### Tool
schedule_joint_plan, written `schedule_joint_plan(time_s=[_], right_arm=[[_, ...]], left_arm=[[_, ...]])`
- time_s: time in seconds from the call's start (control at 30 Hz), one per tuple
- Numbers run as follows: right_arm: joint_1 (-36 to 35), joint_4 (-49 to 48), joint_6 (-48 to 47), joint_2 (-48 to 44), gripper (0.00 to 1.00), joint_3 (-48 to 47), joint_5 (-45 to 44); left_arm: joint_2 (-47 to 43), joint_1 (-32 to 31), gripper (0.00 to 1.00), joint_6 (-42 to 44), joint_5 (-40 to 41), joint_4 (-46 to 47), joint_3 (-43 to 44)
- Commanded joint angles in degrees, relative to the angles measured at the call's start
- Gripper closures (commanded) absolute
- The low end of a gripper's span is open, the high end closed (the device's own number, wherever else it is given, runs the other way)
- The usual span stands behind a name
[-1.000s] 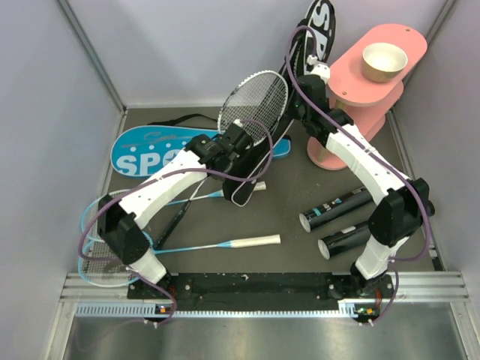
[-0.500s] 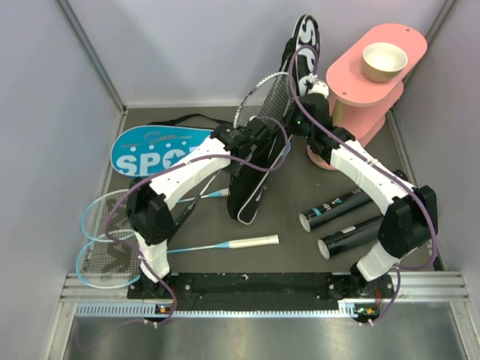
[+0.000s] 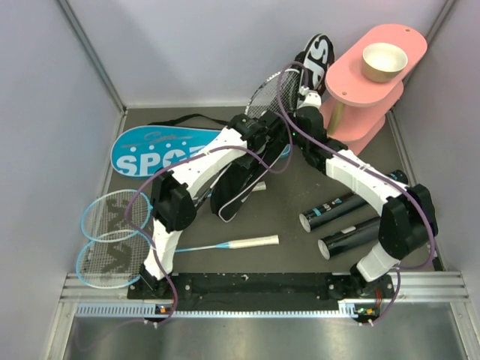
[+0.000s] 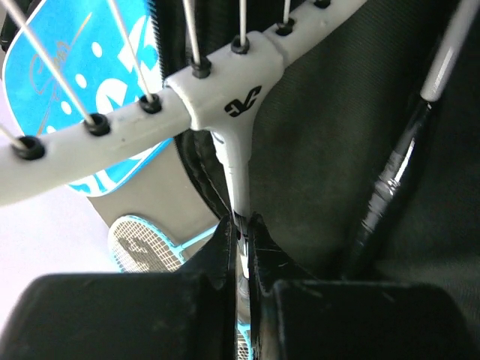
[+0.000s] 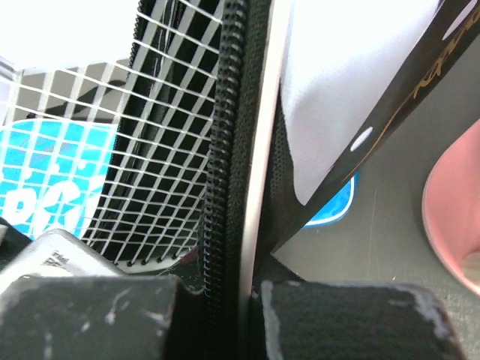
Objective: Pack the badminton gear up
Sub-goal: Place the racket in the racket bag.
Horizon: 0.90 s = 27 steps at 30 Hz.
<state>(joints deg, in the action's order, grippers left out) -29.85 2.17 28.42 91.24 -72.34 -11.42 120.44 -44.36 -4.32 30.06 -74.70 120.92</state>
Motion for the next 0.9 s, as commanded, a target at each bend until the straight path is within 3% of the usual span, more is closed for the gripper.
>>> schedule_joint_plan(time_s=[0.0,0.17,0.37,0.5,0.63,0.7,0.77,0.8,0.87], right_arm=[[-2.16,-15.0,-8.2,-3.62,1.0,-3.86,-1.59],[-0.39,-15.88,-12.24,-3.35,1.0,-6.24,2.18],[-1.09,-20.09,-13.4,-4.31,1.0,-2.12,11.24],[-1.36,-27.47,-7.08,-5.46,1.0,5.6,14.84],[-1.27,-32.93,-1.97,-5.02,1.0,8.7,16.34],[-1.09,-31.54,-2.14,-4.76,1.0,8.09,15.38],[-0.48,-30.22,-2.15,-4.76,1.0,7.74,14.59],[-0.22,-28.99,-1.88,-4.93,1.0,7.82,14.24],[0.49,-27.93,-1.36,-5.54,1.0,8.17,13.36]], left_arm=[[0.06,-2.04,1.0,3.18,-0.71,0.52,-0.94],[-2.84,-2.49,1.0,2.12,2.36,3.24,-10.44],[0.22,-2.4,1.0,1.68,1.76,1.93,-4.92],[3.48,-2.31,1.0,2.47,-1.49,0.78,3.24],[2.08,-2.31,1.0,3.52,-3.17,3.67,2.66],[-0.98,-2.14,0.99,3.18,-3.17,6.73,-1.71],[-4.06,-1.26,0.87,2.39,-4.13,9.9,-6.03],[-7.47,-0.73,0.75,1.08,-5.18,13.05,-9.97],[-11.09,0.84,0.65,0.02,-7.9,16.67,-14.03]])
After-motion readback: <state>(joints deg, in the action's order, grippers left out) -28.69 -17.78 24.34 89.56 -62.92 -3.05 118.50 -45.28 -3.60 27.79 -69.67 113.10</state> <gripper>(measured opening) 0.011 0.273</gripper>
